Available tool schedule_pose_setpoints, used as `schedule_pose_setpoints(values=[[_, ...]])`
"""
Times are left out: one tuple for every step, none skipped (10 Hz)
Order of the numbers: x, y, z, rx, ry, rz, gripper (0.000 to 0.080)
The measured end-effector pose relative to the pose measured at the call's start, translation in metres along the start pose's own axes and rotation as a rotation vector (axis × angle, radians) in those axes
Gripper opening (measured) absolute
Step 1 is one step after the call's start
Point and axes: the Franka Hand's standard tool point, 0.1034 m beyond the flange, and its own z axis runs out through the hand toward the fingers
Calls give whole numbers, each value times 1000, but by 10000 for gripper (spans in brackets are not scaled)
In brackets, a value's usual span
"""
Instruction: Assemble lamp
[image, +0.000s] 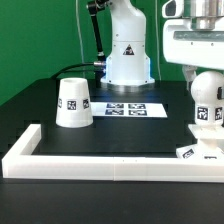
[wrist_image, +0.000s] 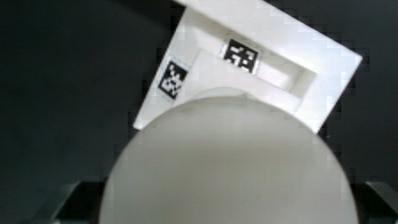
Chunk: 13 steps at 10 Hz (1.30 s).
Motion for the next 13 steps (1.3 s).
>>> schedule_pose_setpoints(values=[[-1, 0, 0, -1, -7, 73, 579], [-4, 0, 0, -7, -24, 182, 579], [-6, 0, 0, -14, -29, 238, 579], [-7, -2, 0, -12, -40, 337, 579], [-8, -3, 0, -10, -49, 391, 579], [-8, -3, 0, -9, -52, 424, 579], [-10, -3, 0, -10, -58, 453, 585], [-10, -3, 1, -9, -58, 415, 585], [-10, -3, 1, -9, -58, 382, 681], [-13, -3, 1, -11, -59, 354, 681], [-14, -3, 1, -9, -58, 290, 696], [-15, -3, 1, -7, -59, 185, 698], [-16, -4, 1, -3, -59, 65, 698]])
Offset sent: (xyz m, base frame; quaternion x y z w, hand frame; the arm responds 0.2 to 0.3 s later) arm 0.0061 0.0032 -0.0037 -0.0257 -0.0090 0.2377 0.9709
